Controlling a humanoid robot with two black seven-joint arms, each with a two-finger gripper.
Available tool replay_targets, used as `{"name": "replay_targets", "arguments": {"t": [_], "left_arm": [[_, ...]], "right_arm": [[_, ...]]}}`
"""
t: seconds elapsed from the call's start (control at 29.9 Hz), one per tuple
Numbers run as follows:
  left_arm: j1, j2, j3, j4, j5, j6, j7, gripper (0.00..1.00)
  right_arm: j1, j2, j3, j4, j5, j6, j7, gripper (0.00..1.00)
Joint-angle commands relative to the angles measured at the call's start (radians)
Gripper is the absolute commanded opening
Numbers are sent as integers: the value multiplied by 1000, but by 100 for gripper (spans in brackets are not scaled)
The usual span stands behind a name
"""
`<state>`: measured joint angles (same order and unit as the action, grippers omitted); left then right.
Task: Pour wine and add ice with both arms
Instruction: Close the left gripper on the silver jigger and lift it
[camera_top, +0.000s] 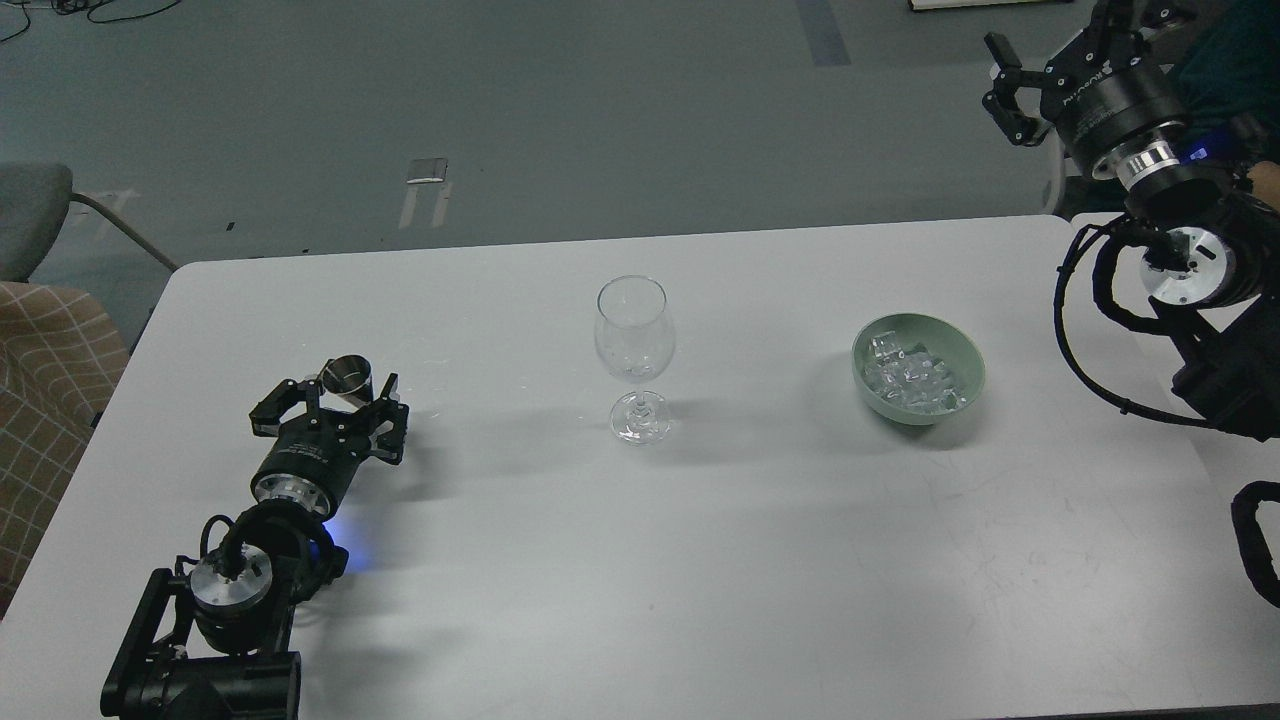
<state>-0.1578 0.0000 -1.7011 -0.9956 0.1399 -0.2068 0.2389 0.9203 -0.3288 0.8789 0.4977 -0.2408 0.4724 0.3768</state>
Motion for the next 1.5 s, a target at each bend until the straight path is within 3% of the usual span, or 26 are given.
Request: {"name": "replay_targets", "arguments": {"t": [0.0,0.5,0.84,1.04,1.14,1.47], "left_arm": [[0,0,0,0,0,-5,0,57],[0,0,1,38,1,-69,0,55],[-3,0,-2,51,-2,-82,-3,34],[-3,0,-2,49,-3,-97,-3,30],[-3,0,-2,51,-5,-106,-19,22],[-5,0,-2,46,-16,-121,-43,18]], "right_arm": [[0,-1,0,1,0,0,-1,100],[0,-13,0,1,0,-1,-1,100],[-1,-13,0,1,0,-1,-1,100],[-1,-13,0,1,0,-1,-1,100],[-6,-12,0,1,0,-6,-1,100],[-11,-13,0,2,0,-8,-1,100]]}}
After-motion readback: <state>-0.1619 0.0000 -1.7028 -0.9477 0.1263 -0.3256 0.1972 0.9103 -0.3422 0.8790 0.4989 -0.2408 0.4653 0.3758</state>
